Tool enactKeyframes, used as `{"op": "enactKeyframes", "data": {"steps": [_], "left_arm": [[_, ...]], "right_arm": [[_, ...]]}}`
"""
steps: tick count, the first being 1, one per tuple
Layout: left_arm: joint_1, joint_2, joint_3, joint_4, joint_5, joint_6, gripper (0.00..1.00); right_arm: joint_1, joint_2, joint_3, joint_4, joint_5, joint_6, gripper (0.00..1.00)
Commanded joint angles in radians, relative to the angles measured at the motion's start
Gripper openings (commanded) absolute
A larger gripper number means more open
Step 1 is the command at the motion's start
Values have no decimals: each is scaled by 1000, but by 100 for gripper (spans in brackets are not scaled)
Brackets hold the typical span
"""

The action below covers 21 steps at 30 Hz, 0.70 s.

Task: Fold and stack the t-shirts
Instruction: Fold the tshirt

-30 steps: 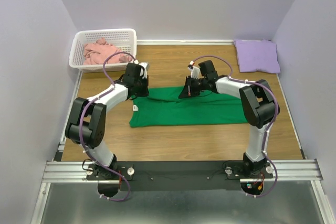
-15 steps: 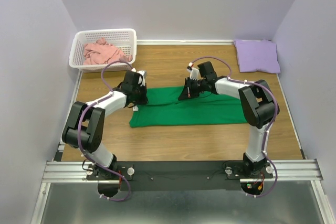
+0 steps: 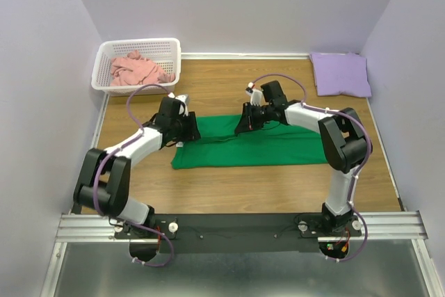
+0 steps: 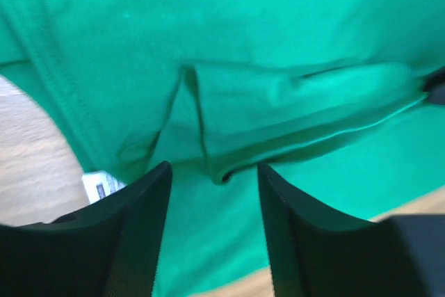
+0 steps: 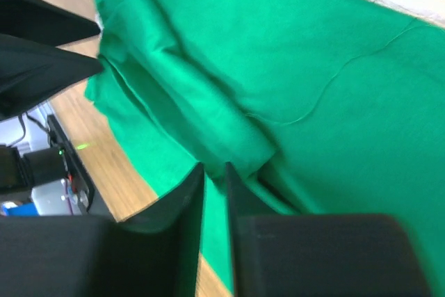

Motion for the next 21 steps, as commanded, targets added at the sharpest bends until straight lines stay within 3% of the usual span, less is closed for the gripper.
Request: {"op": "enactKeyframes", "data": {"steps": [1, 3, 9, 14, 21], "left_arm": [[1, -150, -28, -31, -29, -14, 62], [-1, -218, -49, -41, -45, -34, 63], [-5, -312, -88, -29, -57, -75, 66], [-37, -271, -74, -11, -43, -115, 66], [-64, -194, -123, 40, -54, -219, 61]], "right_arm": [[25, -89, 51, -69, 8, -49, 30], [43, -91, 83, -93, 25, -68, 34], [89, -28, 158, -98, 37, -68, 35], [102, 44, 174, -94, 49, -57, 34], [94, 81, 31, -48, 129, -71, 28]]}}
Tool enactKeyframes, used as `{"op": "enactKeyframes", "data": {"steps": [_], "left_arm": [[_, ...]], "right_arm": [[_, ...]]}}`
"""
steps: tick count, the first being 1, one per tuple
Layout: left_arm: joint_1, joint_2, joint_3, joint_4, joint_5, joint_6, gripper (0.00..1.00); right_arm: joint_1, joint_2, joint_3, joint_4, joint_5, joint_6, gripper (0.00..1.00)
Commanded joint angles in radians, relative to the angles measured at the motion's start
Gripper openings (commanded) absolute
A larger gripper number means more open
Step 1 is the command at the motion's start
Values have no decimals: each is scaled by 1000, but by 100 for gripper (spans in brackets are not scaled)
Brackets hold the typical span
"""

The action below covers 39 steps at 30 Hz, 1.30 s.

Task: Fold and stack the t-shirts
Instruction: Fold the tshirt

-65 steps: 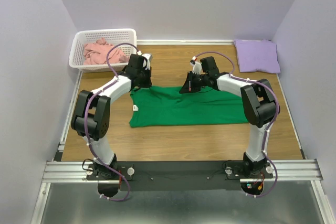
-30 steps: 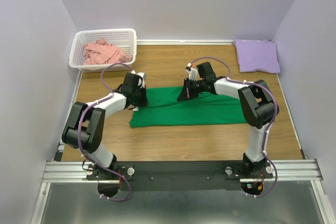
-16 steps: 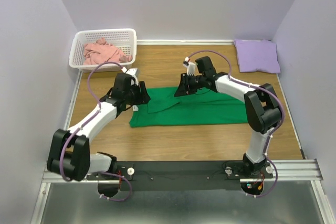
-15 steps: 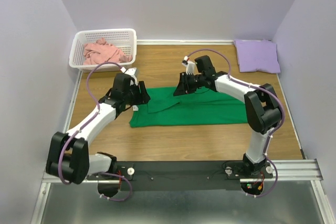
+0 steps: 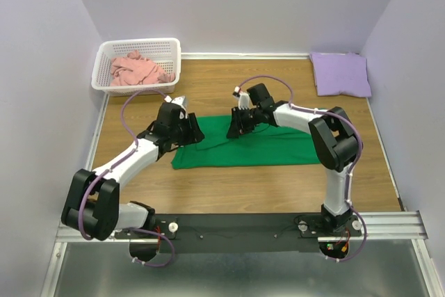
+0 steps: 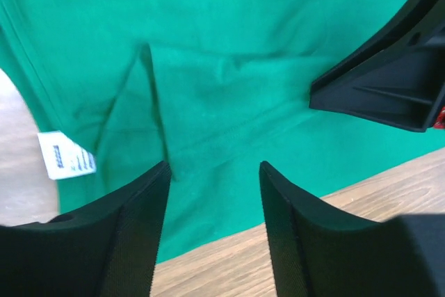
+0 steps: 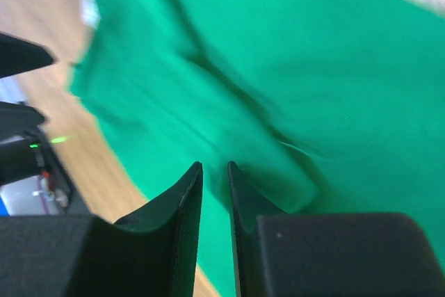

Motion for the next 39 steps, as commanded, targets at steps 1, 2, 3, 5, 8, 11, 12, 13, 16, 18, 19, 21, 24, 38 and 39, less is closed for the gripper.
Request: {"op": "enactKeyframes", "data": {"steps": [1, 2, 3, 5, 8, 11, 12, 13, 16, 18, 19, 21, 24, 38, 39], "left_arm": [[-6, 42, -69, 36, -26, -92, 60], [-6, 46, -80, 36, -34, -107, 60], [-6, 42, -104, 40, -49, -132, 59], [-6, 30, -120, 37, -77, -156, 59], [-4, 8, -112, -27, -133, -193, 59], [-6, -38, -83, -128, -213, -233, 63], [-6, -64, -77, -142, -226, -242, 63], [-9, -73, -60, -153, -233, -253, 64], [-17, -75, -23, -194, -243, -270, 69], [-49, -47, 18, -208, -238, -282, 70], [-64, -21, 42, -211, -241, -290, 70], [-115, 14, 75, -210, -249, -305, 67], [-168, 114, 162, -217, -243, -310, 52], [-212, 617, 524, -285, -321, -246, 49], [-212, 637, 540, -295, -325, -242, 49]], "right_arm": [[-15, 57, -85, 24, 58, -23, 27], [-18, 63, -96, 30, 58, -25, 27], [-23, 59, -114, 39, 67, -26, 27], [-26, 37, -122, 38, 87, -34, 27], [-28, -59, -133, 30, 135, -28, 28], [-37, -191, -151, -23, 286, -27, 35], [-44, -219, -159, -43, 339, -26, 39], [-50, -242, -166, -65, 394, -25, 41], [-84, -338, -223, -132, 589, -17, 49], [-109, -400, -257, -177, 699, -4, 52], [-139, -415, -287, -194, 730, 6, 53], [-179, -459, -316, -234, 785, 35, 53], [-256, -498, -384, -258, 796, 56, 53], [-291, -466, -507, -321, 689, 139, 55], [-291, -478, -516, -326, 684, 148, 56]]}}
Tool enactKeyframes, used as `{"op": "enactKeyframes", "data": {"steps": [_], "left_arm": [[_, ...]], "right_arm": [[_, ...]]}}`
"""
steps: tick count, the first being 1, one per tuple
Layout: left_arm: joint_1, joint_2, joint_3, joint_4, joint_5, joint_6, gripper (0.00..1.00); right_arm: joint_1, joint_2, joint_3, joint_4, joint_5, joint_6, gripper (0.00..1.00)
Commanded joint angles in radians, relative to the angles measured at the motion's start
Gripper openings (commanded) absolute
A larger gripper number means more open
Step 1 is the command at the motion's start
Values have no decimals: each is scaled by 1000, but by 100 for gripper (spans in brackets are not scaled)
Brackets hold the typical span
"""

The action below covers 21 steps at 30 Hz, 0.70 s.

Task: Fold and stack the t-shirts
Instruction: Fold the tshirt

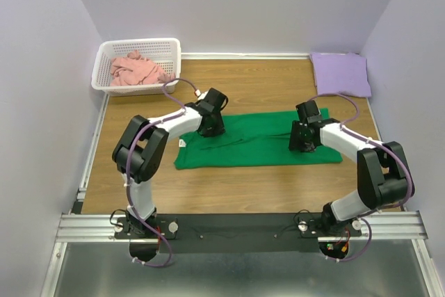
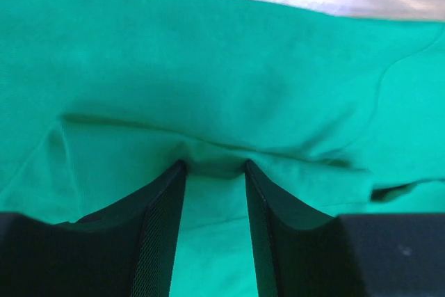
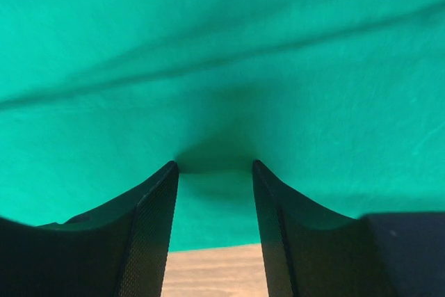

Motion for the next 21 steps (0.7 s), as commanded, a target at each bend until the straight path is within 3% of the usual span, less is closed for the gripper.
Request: {"op": "enactKeyframes", "data": {"steps": [1, 7, 12, 13, 16, 21], "left_arm": [[-2, 84, 76, -69, -66, 31, 49], [4, 262, 236, -94, -92, 138, 49], [13, 406, 468, -164, -152, 264, 52], [15, 446, 551, -173, -161, 288, 52], [21, 517, 675, -216, -198, 328, 52], [32, 603, 883, -213, -189, 442, 55]], "right_arm": [[3, -1, -64, -51, -57, 46, 57], [45, -33, -165, -78, -171, 83, 59], [230, -16, -132, -111, -326, 225, 61], [313, -10, -119, -109, -340, 243, 62], [475, 20, -43, -109, -343, 276, 63], [614, 126, 109, -109, -353, 268, 66]]}}
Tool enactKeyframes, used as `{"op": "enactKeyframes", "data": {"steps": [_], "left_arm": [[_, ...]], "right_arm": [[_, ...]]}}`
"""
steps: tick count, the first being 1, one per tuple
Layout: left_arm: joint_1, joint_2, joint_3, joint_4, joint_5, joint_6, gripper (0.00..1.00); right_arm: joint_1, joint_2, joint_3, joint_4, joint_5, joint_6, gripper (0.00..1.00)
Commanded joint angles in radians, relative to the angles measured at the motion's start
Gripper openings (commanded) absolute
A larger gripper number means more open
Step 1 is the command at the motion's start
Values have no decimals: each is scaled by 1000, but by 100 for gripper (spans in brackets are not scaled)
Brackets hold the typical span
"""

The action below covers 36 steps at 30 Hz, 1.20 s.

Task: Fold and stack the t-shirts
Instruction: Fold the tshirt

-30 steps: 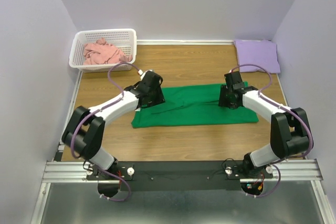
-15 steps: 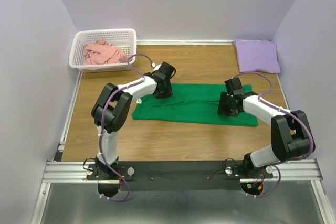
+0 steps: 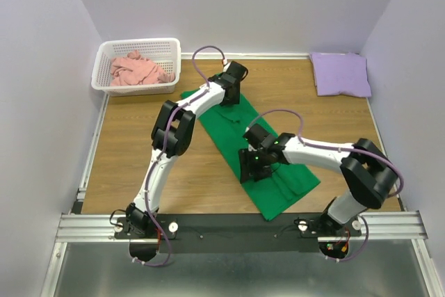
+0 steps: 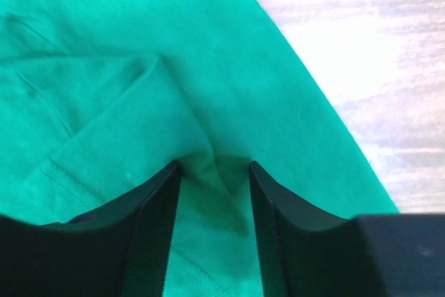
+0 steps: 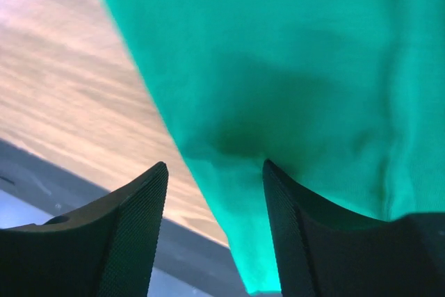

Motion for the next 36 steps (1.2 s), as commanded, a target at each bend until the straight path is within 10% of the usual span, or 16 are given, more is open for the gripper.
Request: {"op": "enactKeyframes", "data": {"steps": [1, 17, 36], "left_arm": [[14, 84, 112, -43, -37, 121, 57], [-3, -373, -222, -64, -2, -145, 73], [-23, -115, -127, -81, -22, -144, 71]], "right_arm": [[73, 79, 98, -79, -54, 29, 66], [73, -79, 144, -398, 337, -138, 75], [-45, 85, 88, -291, 221, -229, 80]]}}
